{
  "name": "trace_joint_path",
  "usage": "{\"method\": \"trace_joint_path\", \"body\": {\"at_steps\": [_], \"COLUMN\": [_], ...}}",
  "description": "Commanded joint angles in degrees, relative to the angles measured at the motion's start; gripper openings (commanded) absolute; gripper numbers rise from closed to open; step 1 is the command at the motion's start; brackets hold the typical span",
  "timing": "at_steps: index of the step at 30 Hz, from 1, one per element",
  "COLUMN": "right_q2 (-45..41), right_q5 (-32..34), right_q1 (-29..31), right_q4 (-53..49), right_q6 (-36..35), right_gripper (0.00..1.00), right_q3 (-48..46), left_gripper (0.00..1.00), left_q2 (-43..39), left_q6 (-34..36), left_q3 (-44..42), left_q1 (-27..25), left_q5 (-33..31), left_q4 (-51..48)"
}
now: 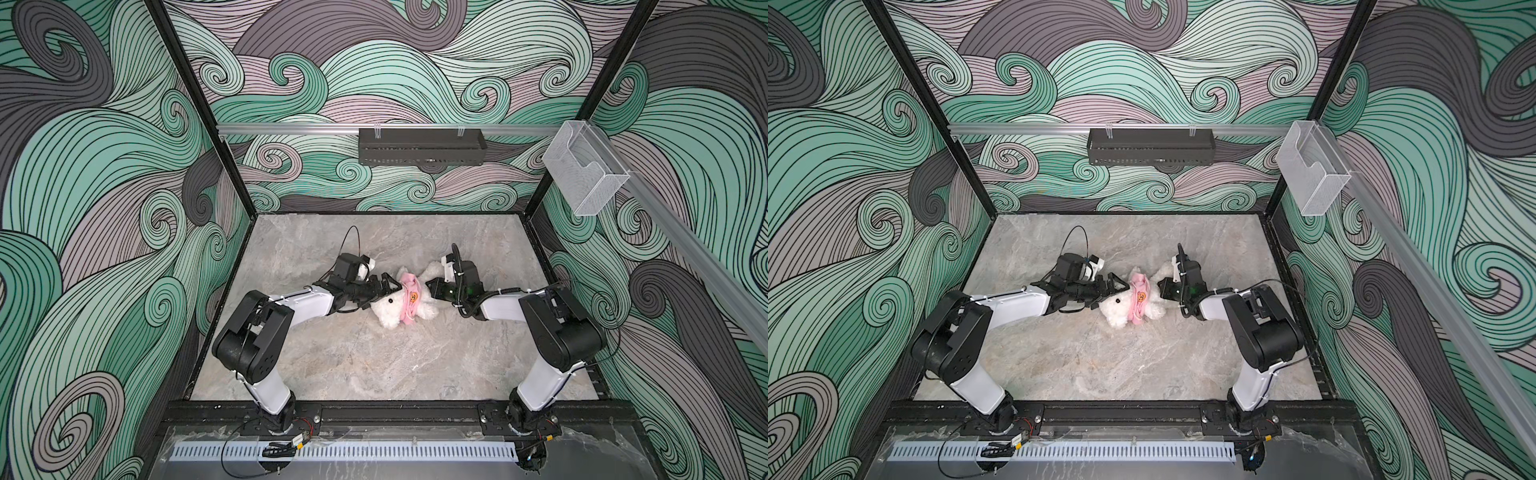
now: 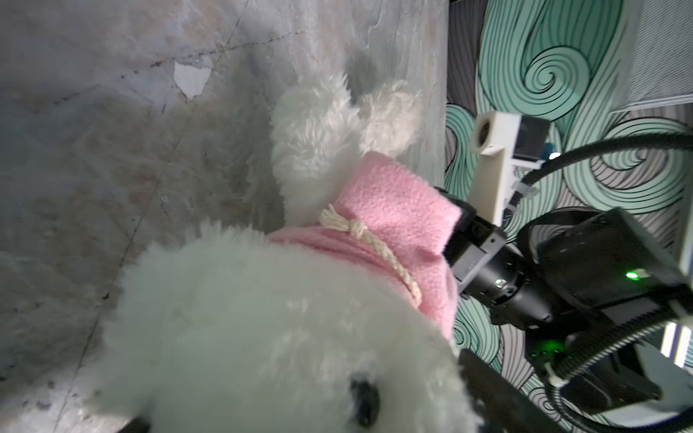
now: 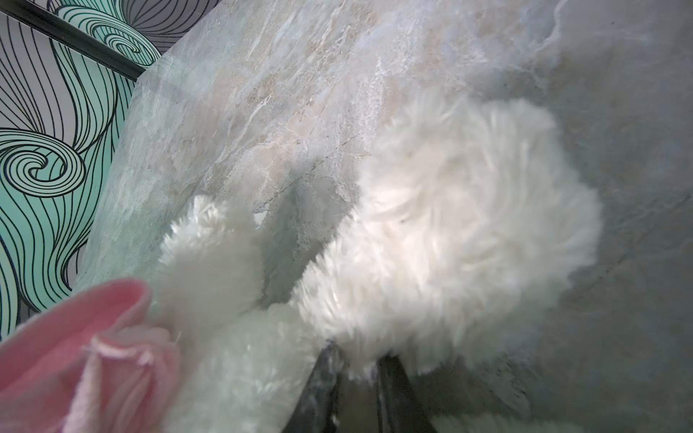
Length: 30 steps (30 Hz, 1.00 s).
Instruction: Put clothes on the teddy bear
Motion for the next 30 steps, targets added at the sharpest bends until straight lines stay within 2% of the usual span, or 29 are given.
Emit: {"method": "trace_joint_path", "body": {"at_steps": [1, 3, 4, 10, 13, 18, 19, 23, 26, 30], "right_q2": [0.53, -0.19, -1.27, -15.16, -23.14, -37.93, -40.58, -45.69, -48.03, -47.61], "right_q5": [-0.83, -0.78, -0.21, 5.37, 2.73, -1.74, -3.55, -12.16, -9.5, -6.27], "right_q1": [1.72, 1.75, 1.67, 1.55, 1.74, 1.95, 2.11, 3.9, 8.96, 11.65], "right_q4": [-1.69, -2.59, -3.53, -15.43, -21.99, -31.9, -32.61, -30.49, -26.37, -14.68], "right_q6": [0.77, -0.13, -1.29, -12.93, -17.46, -21.12, -21.23, -19.44, -21.72, -23.78], "right_gripper": [0.2, 0.23, 0.25, 0.44, 0.51, 0.53, 0.53, 0.48, 0.4, 0.27], "right_q3": [-0.74, -0.56, -0.56, -0.83, -1.39, -4.35, -5.18, -8.02, -11.4, -15.94], "left_gripper": [0.98, 0.9, 0.83, 0.51, 0.36, 0.03, 0.0, 0.0, 0.0, 0.0], "left_q2": [1.99, 2.26, 2.33, 1.4, 1.84, 2.51, 2.84, 4.38, 4.99, 3.48], "left_q6": [6.38, 7.56, 7.8, 9.0, 9.24, 4.69, 2.64, -9.19, -18.65, -20.53], "left_q3": [3.21, 4.11, 4.2, 3.17, 3.53, 4.18, 4.12, 4.16, 4.37, 6.27], "left_q1": [-1.89, -1.8, -1.6, 0.76, 2.07, 5.4, 6.16, 8.46, 10.56, 11.85], "left_q5": [-2.22, -3.71, -3.86, 1.27, 4.5, 9.86, 12.09, 18.01, 21.34, 24.3], "left_q4": [-6.68, -8.53, -8.87, -5.79, -5.1, -1.45, 0.78, 9.74, 14.25, 8.45]}}
